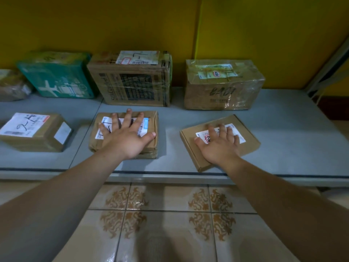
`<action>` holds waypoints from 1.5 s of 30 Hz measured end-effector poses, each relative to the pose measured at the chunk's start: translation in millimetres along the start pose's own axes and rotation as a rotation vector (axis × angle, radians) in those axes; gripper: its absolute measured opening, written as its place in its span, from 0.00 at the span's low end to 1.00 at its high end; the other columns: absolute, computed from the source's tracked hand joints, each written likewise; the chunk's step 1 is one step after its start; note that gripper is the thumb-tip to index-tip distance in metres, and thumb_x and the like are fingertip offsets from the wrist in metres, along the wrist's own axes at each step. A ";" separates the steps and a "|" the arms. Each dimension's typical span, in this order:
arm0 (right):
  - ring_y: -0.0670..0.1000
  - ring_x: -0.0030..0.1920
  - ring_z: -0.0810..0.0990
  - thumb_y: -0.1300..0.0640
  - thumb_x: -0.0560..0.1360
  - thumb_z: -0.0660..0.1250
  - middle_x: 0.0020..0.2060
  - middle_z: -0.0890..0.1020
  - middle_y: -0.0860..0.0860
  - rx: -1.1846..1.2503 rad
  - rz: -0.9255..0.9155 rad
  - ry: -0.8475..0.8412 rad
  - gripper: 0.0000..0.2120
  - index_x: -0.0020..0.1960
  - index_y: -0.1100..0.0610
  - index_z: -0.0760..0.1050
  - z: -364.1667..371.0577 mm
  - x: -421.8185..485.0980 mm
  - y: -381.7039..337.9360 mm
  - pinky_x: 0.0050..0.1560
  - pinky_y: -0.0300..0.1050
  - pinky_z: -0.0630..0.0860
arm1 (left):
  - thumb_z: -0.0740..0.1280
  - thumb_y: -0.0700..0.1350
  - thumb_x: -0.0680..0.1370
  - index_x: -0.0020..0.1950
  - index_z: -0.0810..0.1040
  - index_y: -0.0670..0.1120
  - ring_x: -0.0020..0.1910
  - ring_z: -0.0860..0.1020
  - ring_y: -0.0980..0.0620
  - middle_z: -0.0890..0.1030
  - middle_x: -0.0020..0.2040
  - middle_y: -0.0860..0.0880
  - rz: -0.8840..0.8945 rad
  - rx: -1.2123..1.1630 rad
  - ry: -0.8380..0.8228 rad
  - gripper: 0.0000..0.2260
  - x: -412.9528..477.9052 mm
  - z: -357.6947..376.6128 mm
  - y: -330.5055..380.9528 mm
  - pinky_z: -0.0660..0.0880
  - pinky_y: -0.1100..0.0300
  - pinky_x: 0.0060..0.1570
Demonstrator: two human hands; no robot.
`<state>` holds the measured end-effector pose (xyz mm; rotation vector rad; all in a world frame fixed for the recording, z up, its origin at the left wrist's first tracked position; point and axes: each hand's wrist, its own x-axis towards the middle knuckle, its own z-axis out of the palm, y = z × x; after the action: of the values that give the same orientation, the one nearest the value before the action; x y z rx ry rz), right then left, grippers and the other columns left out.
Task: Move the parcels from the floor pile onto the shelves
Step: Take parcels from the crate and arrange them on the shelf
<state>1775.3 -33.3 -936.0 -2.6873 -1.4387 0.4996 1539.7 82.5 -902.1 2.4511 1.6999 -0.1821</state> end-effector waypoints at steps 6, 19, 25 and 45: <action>0.53 0.79 0.43 0.24 0.72 0.50 0.80 0.47 0.50 -0.124 -0.310 -0.003 0.41 0.80 0.43 0.51 -20.8 -9.5 31.5 0.77 0.56 0.44 | 0.46 0.72 0.75 0.77 0.39 0.62 0.77 0.36 0.41 0.37 0.79 0.54 0.005 0.007 -0.005 0.35 0.5 -1.3 0.1 0.38 0.32 0.70; 0.60 0.79 0.39 0.28 0.77 0.40 0.80 0.42 0.56 -0.076 0.017 0.024 0.38 0.81 0.47 0.40 -2.6 -0.8 4.0 0.75 0.61 0.39 | 0.46 0.72 0.75 0.78 0.40 0.61 0.77 0.37 0.40 0.37 0.79 0.54 0.006 -0.003 0.001 0.35 0.0 -1.0 0.9 0.38 0.31 0.70; 0.59 0.79 0.40 0.28 0.76 0.41 0.80 0.43 0.55 -0.108 -0.016 0.031 0.38 0.81 0.47 0.41 -0.3 -3.4 7.8 0.76 0.61 0.40 | 0.44 0.72 0.74 0.77 0.38 0.61 0.77 0.36 0.41 0.36 0.79 0.54 0.033 0.017 -0.004 0.35 -4.7 0.7 3.9 0.37 0.32 0.70; 0.56 0.76 0.58 0.31 0.76 0.54 0.77 0.62 0.53 -0.147 -0.076 -0.080 0.37 0.78 0.50 0.57 -154.2 -102.9 -26.8 0.75 0.54 0.58 | 0.57 0.67 0.77 0.79 0.52 0.57 0.78 0.47 0.46 0.47 0.80 0.52 0.121 -0.132 -0.268 0.34 -86.4 -117.7 -6.3 0.50 0.41 0.74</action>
<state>1748.1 -86.2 -758.4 -2.7392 -1.6538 0.5218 1505.2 28.1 -770.9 2.3048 1.4036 -0.3541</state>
